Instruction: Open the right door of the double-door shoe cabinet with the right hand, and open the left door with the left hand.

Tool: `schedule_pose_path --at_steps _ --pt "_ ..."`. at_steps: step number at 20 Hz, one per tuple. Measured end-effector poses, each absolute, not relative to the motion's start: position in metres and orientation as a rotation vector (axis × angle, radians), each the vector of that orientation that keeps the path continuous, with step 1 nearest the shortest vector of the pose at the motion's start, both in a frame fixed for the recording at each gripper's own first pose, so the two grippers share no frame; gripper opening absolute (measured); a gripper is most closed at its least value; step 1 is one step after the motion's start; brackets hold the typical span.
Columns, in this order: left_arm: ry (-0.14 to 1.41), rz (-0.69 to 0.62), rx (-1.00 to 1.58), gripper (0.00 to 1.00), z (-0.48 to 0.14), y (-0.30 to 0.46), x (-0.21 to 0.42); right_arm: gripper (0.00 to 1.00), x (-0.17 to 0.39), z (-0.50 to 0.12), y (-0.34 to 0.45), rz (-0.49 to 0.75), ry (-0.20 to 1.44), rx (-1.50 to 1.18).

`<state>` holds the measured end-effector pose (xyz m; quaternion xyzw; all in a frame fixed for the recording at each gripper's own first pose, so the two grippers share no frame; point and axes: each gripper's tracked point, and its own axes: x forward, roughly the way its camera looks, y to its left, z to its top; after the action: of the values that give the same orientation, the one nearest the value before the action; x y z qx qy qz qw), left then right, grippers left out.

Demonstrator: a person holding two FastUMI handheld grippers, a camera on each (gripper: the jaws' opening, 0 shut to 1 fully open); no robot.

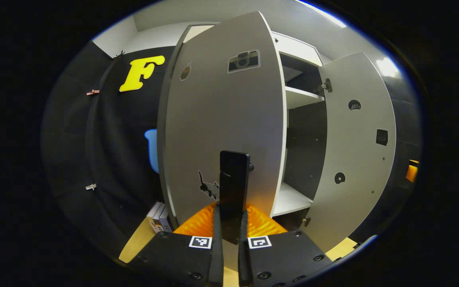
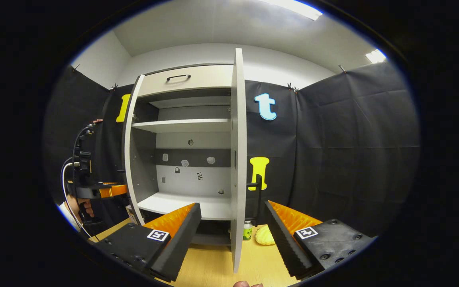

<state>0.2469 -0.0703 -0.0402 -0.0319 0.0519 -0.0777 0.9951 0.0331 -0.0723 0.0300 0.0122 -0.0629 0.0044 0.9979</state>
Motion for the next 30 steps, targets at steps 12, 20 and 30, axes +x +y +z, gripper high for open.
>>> schedule_pose_path --at_steps 12,20,30 --pt "0.11 -0.138 -0.065 0.18 -0.042 -0.055 0.239 0.99 0.016 0.026 -0.046 0.003 -0.12 0.067" --pt "0.101 -0.115 -0.09 0.17 -0.041 -0.044 0.236 0.99 0.013 0.027 -0.031 0.0 -0.121 0.061" --pt "0.074 -0.036 -0.121 0.14 -0.038 -0.026 0.236 0.99 0.012 0.029 -0.014 0.014 -0.124 0.057"
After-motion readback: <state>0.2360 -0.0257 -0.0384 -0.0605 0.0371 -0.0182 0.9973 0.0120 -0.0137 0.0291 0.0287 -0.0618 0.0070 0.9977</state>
